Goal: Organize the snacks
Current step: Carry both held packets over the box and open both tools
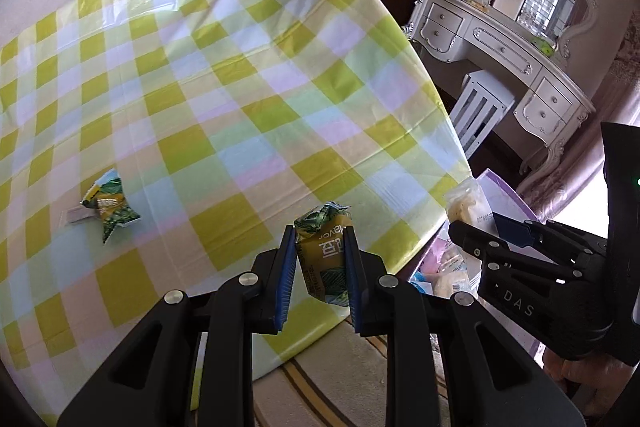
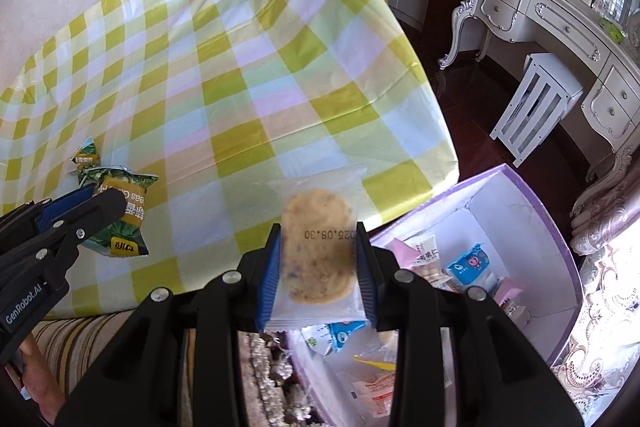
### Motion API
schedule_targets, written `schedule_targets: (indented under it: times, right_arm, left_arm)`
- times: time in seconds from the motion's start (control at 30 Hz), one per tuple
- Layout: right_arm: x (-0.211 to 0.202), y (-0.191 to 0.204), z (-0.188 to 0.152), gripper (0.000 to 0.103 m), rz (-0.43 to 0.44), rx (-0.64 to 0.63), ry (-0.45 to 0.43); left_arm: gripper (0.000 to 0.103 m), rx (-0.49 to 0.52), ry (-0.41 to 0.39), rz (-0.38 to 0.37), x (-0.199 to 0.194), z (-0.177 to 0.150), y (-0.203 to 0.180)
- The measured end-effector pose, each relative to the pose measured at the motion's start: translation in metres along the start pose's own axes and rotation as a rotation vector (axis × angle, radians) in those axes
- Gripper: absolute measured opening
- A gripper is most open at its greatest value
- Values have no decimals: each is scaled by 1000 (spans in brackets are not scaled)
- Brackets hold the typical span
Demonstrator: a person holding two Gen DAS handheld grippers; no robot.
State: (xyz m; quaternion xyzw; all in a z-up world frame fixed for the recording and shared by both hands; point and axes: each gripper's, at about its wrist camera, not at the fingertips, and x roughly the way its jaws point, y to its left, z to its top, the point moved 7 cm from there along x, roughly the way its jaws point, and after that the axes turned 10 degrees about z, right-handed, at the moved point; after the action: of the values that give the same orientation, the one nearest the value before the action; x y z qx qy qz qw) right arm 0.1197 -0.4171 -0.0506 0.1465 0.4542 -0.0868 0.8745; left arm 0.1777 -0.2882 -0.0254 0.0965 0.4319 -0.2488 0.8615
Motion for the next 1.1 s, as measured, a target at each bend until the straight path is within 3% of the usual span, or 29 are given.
schedule_targets:
  times: [0.5, 0.97, 1.1]
  right_arm:
    - [-6, -131, -28, 35, -78, 203, -8]
    - [11, -186, -62, 35, -86, 320, 33]
    - [11, -190, -64, 46, -110, 320, 29]
  left_arm:
    - [21, 221, 126, -98, 30, -22, -111]
    - [22, 356, 233, -134, 43, -49, -153]
    - [36, 374, 238, -136, 44, -51, -155]
